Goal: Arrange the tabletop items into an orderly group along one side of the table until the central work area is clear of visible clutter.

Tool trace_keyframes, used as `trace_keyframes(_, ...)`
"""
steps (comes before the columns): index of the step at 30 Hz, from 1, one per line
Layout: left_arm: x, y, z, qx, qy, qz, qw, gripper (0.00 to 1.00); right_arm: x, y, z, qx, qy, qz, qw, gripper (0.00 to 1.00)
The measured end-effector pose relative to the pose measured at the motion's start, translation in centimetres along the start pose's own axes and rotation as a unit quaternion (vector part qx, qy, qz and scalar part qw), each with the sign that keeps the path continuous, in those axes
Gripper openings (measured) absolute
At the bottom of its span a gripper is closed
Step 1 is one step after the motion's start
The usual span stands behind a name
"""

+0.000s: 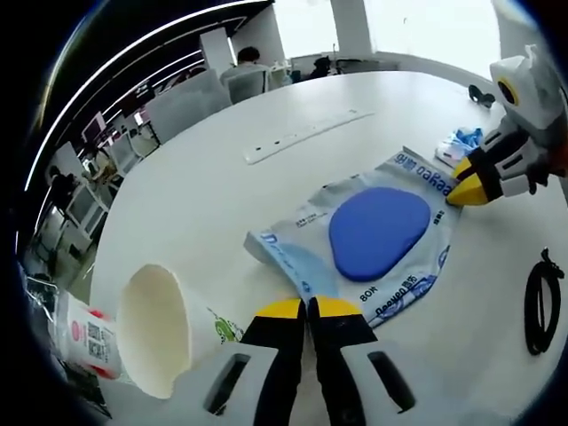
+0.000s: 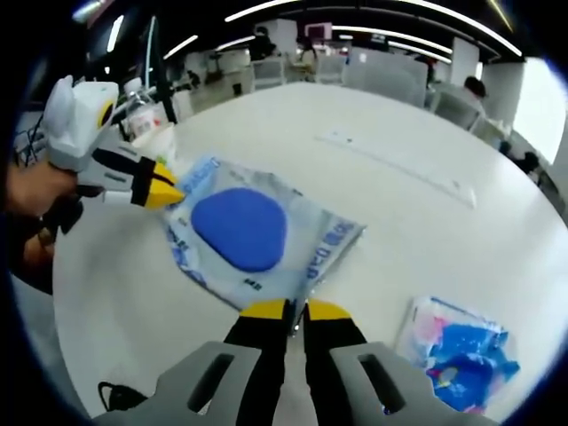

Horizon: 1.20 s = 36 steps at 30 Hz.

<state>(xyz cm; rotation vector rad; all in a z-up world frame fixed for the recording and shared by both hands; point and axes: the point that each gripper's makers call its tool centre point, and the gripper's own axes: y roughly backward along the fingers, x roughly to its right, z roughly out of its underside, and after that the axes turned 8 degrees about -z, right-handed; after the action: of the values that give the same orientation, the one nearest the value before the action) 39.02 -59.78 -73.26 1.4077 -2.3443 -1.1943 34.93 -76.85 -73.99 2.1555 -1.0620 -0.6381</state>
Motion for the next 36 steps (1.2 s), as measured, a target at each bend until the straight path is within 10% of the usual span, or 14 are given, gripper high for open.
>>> trace_keyframes(36,0.0,2.4,-3.2,0.048,-0.052,-0.026,0.9971,0.23,0.7,3.2,-2.6,0.051,0.012,0.027,0.9983,0.27)
